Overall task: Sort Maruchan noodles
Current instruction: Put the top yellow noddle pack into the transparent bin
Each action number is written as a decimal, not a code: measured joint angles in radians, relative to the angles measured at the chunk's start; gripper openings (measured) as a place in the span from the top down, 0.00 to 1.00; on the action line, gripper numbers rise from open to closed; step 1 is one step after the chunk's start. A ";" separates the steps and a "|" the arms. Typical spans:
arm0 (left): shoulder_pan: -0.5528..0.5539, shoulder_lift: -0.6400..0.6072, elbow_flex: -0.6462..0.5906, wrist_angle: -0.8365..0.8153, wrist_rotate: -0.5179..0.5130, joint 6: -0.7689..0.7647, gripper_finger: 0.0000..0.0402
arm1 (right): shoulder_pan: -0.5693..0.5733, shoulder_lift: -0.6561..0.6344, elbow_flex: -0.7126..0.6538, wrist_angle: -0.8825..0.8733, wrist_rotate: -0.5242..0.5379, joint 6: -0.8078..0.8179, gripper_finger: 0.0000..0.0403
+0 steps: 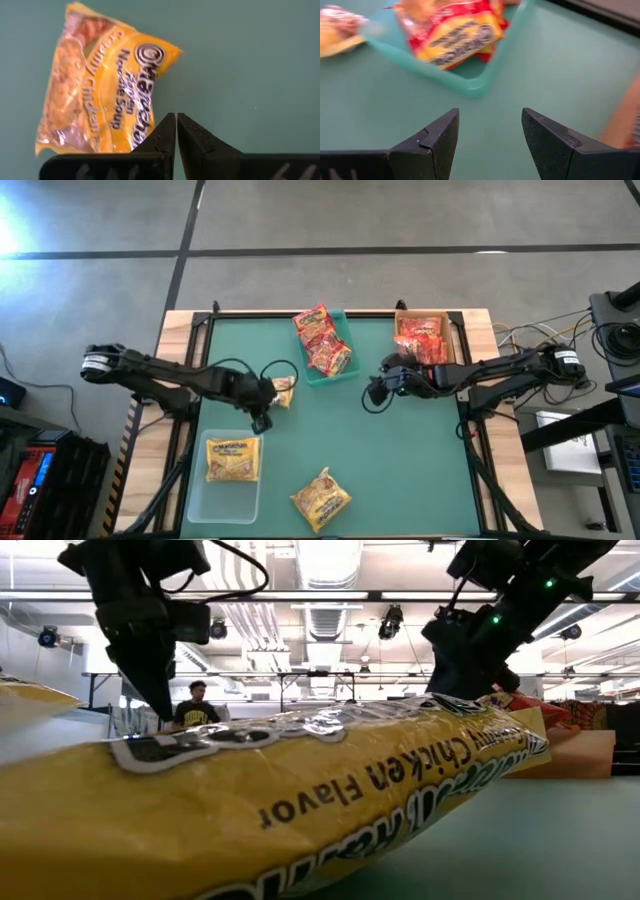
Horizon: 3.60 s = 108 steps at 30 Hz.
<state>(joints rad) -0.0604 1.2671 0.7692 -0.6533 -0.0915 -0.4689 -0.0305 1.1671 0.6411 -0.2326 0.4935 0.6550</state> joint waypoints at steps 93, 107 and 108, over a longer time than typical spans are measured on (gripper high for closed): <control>-0.127 0.467 0.092 0.666 -0.067 0.059 1.00 | 0.225 0.274 0.073 0.243 -0.250 0.179 0.49; -0.163 0.580 0.094 0.911 -0.184 0.088 1.00 | 0.139 0.273 0.073 0.313 -0.276 0.089 0.49; -0.161 0.592 0.096 0.914 -0.185 0.079 1.00 | 0.139 0.273 0.073 0.335 -0.278 0.084 0.49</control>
<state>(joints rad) -0.2216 1.8586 0.8650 0.2602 -0.2763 -0.3897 0.1085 1.4403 0.7139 0.1021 0.2160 0.7387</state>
